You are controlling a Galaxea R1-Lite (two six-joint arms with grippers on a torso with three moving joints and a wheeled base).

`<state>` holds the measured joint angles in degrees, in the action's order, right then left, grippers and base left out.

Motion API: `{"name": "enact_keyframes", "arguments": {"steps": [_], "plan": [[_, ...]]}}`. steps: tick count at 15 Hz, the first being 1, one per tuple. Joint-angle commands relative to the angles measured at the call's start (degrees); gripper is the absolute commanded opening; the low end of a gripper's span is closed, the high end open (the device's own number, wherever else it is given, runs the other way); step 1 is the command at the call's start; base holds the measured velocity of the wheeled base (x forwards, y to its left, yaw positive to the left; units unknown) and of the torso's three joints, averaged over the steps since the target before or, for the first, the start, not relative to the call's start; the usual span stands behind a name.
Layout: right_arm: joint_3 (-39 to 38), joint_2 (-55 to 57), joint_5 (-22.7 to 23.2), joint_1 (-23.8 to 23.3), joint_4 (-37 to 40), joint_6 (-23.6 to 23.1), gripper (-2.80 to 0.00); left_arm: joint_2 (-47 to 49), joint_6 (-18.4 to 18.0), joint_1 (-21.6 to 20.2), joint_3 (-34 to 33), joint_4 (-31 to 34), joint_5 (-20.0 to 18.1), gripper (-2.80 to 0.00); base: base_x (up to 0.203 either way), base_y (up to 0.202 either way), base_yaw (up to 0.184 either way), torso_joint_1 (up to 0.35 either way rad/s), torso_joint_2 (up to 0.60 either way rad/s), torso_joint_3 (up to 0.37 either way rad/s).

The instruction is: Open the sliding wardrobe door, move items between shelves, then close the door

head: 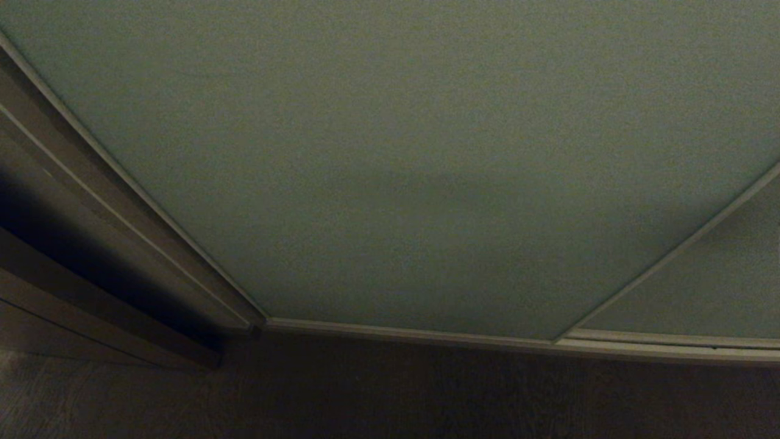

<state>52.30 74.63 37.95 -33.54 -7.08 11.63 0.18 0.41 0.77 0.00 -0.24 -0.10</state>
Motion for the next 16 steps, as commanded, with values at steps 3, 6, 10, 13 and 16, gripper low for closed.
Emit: {"name": "enact_keyframes", "arguments": {"steps": [3,6,10,13,16], "plan": [[-8.2,-10.7,-10.2,11.0,0.3,-2.4,-2.80,0.1,0.0,0.0,0.0,0.0,0.0,-2.80,0.000,0.000,0.000,0.000,0.00,0.000],[-15.4,-21.4,-15.7,16.9,1.2,-4.1,-2.80,0.1,0.0,0.0,0.0,0.0,0.0,-2.80,0.000,0.000,0.000,0.000,0.00,0.000],[-26.9,-39.8,-24.2,23.9,3.2,-7.1,-2.80,0.1,0.0,0.0,0.0,0.0,0.0,-2.80,0.000,0.000,0.000,0.000,0.00,0.000],[-36.1,-53.4,-29.7,26.4,6.6,-8.6,-2.80,0.1,0.0,0.0,0.0,0.0,0.0,-2.80,0.000,0.000,0.000,0.000,0.00,0.000],[-45.2,-58.9,-37.3,28.1,9.6,-11.8,-2.80,0.1,0.0,0.0,0.0,0.0,0.0,-2.80,0.000,0.000,0.000,0.000,0.00,0.000]]}}
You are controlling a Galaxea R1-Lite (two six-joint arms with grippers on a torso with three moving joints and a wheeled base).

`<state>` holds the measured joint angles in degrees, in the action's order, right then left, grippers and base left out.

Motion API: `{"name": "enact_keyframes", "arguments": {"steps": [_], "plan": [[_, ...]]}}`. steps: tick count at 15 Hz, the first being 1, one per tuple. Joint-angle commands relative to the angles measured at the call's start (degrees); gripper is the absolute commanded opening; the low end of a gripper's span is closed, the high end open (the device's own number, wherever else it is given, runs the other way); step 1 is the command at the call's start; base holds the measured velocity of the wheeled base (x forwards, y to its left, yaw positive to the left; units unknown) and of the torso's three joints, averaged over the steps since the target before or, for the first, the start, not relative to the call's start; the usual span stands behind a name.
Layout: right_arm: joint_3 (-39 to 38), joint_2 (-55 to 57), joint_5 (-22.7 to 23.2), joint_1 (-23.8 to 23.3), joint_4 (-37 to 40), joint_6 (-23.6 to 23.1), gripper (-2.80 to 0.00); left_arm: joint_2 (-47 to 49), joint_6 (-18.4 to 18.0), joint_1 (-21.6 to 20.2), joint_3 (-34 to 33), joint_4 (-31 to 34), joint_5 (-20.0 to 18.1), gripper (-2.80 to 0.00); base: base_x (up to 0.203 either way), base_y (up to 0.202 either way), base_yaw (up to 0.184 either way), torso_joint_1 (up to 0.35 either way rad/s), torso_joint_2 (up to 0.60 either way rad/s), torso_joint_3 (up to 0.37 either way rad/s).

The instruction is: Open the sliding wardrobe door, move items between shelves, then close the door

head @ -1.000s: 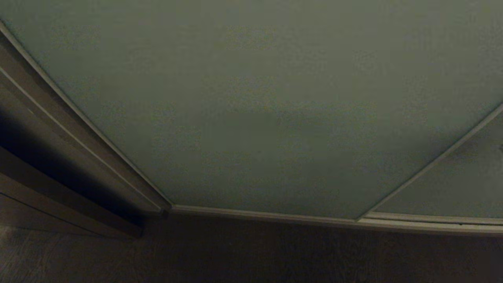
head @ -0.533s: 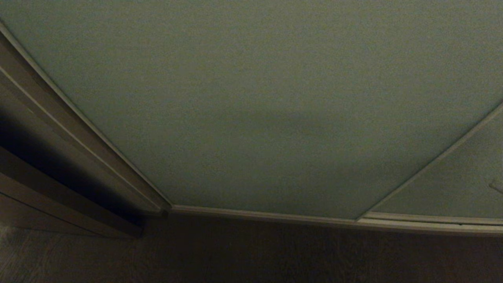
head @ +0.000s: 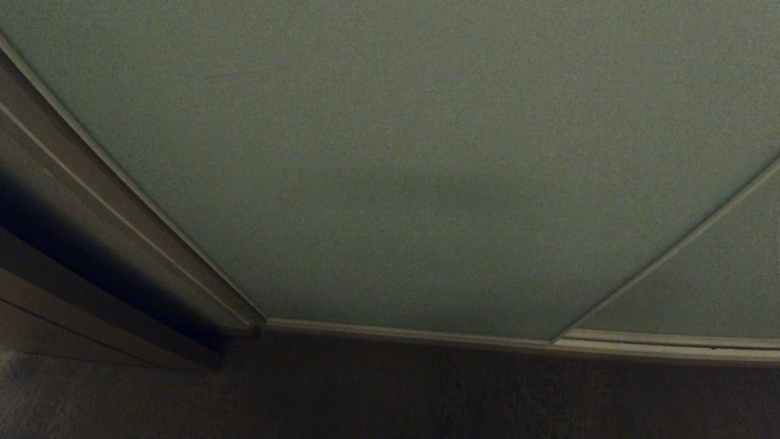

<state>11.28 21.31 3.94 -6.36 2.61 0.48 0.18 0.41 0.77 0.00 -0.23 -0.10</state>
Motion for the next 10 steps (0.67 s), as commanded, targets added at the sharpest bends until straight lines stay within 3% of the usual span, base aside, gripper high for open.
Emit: {"name": "enact_keyframes", "arguments": {"steps": [1,3,6,10], "plan": [[-4.6,-6.3,-4.6,3.1,0.1,-0.9,-2.80,0.1,0.0,0.0,0.0,0.0,0.0,-2.80,0.000,0.000,0.000,0.000,0.00,0.000],[-5.7,-9.1,-6.4,8.2,-0.2,-1.8,-2.80,0.1,0.0,0.0,0.0,0.0,0.0,-2.80,0.000,0.000,0.000,0.000,0.00,0.000],[-8.7,-20.0,-4.4,7.2,-0.4,-3.6,-2.80,0.1,0.0,0.0,0.0,0.0,0.0,-2.80,0.000,0.000,0.000,0.000,0.00,0.000],[-11.4,-21.6,-2.3,6.4,-2.7,-3.6,-2.80,0.1,0.0,0.0,0.0,0.0,0.0,-2.80,0.000,0.000,0.000,0.000,0.00,0.000]]}}
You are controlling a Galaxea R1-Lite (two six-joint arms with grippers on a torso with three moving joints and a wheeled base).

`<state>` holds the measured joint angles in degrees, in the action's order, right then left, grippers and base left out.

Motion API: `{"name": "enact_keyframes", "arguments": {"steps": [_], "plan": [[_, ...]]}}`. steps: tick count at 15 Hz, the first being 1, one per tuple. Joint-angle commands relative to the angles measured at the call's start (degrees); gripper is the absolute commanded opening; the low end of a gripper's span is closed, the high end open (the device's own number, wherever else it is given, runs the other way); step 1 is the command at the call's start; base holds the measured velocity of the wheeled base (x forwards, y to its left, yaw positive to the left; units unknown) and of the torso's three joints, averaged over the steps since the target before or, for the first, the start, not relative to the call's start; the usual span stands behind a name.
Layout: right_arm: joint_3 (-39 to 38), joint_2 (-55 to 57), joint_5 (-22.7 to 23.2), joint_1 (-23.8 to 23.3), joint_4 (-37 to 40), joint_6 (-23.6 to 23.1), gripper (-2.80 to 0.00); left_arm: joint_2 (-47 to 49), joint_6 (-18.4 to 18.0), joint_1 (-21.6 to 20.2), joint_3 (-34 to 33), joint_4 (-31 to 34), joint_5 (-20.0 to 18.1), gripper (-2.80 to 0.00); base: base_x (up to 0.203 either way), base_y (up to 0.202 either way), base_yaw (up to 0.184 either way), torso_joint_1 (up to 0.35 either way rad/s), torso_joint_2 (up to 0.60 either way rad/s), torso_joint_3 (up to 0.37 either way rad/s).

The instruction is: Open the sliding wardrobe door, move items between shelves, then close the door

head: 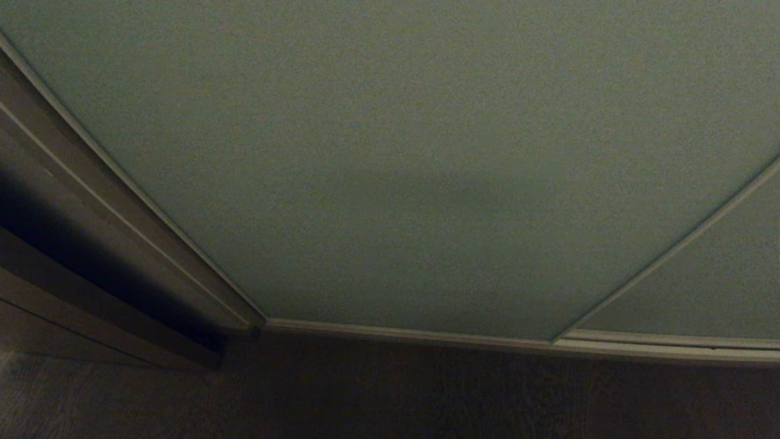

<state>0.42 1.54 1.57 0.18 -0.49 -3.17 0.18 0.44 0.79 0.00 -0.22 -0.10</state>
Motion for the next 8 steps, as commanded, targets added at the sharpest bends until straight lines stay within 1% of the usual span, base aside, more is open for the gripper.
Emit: {"name": "enact_keyframes", "arguments": {"steps": [1,4,8], "plan": [[-0.5,-1.8,0.1,-0.1,0.6,0.1,-2.80,0.1,0.0,0.0,0.0,0.0,0.0,-2.80,0.000,0.000,0.000,0.000,0.00,0.000],[-0.5,-1.8,-1.1,-0.1,0.7,1.1,-2.80,0.1,0.0,0.0,0.0,0.0,0.0,-2.80,0.000,0.000,0.000,0.000,0.00,0.000],[-0.5,-1.8,-0.8,-0.1,0.6,0.3,-2.80,0.1,0.0,0.0,0.0,0.0,0.0,-2.80,0.000,0.000,0.000,0.000,0.00,0.000]]}}
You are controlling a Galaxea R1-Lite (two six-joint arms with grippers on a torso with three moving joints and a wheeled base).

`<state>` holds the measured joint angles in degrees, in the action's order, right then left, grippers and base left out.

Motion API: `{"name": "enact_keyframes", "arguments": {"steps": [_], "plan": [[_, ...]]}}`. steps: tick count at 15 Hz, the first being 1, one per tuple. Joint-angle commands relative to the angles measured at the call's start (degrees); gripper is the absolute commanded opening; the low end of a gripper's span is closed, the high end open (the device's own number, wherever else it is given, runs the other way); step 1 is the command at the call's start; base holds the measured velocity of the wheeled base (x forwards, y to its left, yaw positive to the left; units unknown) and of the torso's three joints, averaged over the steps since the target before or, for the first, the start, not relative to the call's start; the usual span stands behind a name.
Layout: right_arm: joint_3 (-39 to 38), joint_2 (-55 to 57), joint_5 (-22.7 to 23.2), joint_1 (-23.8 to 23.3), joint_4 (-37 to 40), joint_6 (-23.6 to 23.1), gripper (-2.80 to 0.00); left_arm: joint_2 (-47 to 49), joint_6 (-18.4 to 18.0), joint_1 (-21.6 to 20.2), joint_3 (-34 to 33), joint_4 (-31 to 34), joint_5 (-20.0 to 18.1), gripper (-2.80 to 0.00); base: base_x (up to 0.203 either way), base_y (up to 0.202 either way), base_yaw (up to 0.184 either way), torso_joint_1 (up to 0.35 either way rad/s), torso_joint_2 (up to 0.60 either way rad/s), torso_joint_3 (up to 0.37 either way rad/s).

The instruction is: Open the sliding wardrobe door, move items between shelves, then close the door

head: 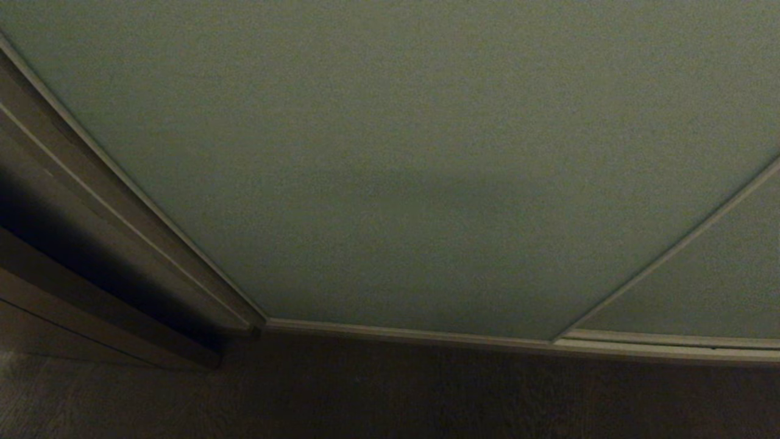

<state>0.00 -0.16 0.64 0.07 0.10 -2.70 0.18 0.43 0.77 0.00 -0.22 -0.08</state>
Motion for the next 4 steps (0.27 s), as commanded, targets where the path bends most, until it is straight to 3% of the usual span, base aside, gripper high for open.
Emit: {"name": "enact_keyframes", "arguments": {"steps": [1,4], "plan": [[-0.1,-0.2,-0.3,0.0,-0.1,1.0,-2.80,0.1,0.0,0.0,0.0,0.0,0.0,-2.80,0.000,0.000,0.000,0.000,0.00,0.000],[-0.1,-0.2,-0.4,0.0,-0.1,2.4,-2.80,0.1,0.0,-0.1,0.0,0.0,0.0,-2.80,0.000,0.000,0.000,0.000,0.00,0.000]]}}
